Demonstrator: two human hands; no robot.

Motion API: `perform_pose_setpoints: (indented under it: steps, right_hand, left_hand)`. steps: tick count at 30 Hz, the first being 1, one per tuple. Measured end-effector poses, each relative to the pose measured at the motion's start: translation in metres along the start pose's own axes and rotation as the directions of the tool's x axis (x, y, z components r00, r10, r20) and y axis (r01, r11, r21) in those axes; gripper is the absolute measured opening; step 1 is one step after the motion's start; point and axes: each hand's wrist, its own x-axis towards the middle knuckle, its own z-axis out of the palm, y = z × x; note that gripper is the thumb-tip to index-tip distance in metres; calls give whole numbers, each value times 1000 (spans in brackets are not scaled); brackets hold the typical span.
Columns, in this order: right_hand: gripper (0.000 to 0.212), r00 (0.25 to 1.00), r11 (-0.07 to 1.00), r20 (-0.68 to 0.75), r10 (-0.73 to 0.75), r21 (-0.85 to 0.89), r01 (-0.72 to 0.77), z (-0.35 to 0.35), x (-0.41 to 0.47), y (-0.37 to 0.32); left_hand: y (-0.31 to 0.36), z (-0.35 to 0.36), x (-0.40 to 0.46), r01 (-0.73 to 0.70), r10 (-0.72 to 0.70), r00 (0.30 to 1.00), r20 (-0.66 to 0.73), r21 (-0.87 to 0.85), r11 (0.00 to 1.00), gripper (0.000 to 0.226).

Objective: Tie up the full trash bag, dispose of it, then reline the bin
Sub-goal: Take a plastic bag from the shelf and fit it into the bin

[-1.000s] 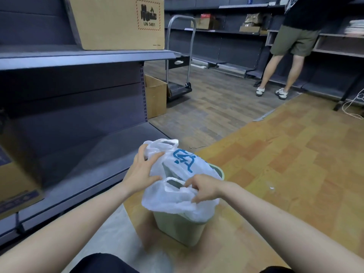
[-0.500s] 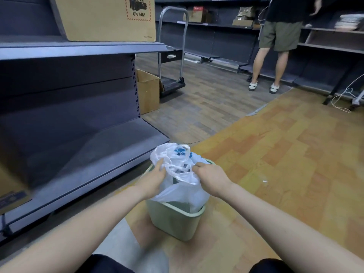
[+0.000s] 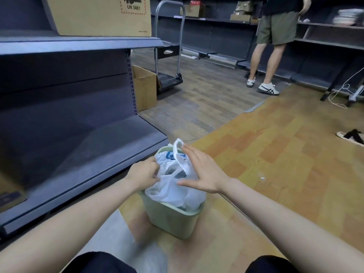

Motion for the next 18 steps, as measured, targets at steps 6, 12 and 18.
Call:
perform_pose_setpoints:
  steps: [6, 12, 18]
  right_hand:
    - [83, 989, 961, 131, -63, -260, 95, 19, 17, -17]
    - [22, 994, 771, 45, -95, -628, 103, 22, 13, -2]
    - [68, 989, 739, 143, 26, -669, 77, 8, 0, 29]
  left_hand:
    - [-4, 6, -9, -93, 101, 995, -29, 195, 976, 18]
    - [-20, -3, -19, -233, 284, 956, -72, 403, 885, 25]
    - [-44, 8, -23, 45, -39, 999, -29, 264, 963, 17]
